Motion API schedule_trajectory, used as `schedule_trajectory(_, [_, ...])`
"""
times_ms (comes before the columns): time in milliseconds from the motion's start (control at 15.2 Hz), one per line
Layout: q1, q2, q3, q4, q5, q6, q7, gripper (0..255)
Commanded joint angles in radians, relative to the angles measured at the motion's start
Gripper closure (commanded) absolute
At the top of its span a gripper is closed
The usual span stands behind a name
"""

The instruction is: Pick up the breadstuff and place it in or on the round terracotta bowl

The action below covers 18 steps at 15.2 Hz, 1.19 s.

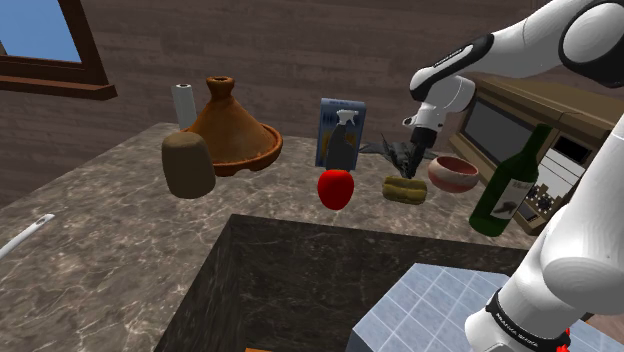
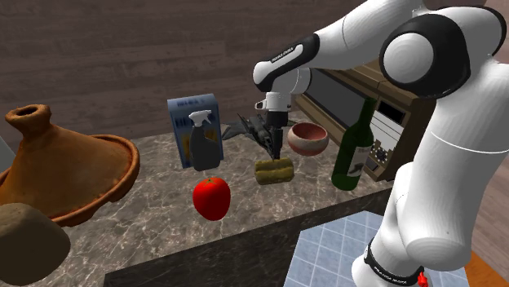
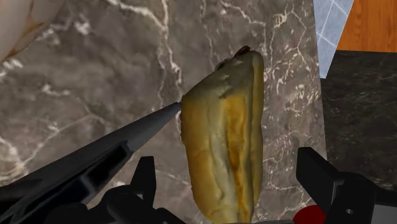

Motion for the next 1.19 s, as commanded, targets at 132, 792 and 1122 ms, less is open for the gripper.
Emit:
schedule_trajectory(132, [0.008,0.008,0.008,-0.043,0.016,0.049,-0.009,0])
schedule_trajectory(792, [0.009,0.009,0.009,-0.049,0.018,0.056,-0.01,255])
schedule_trajectory(1122, [0.009,0.009,0.009,-0.049,0.018,0.056,-0.011,255])
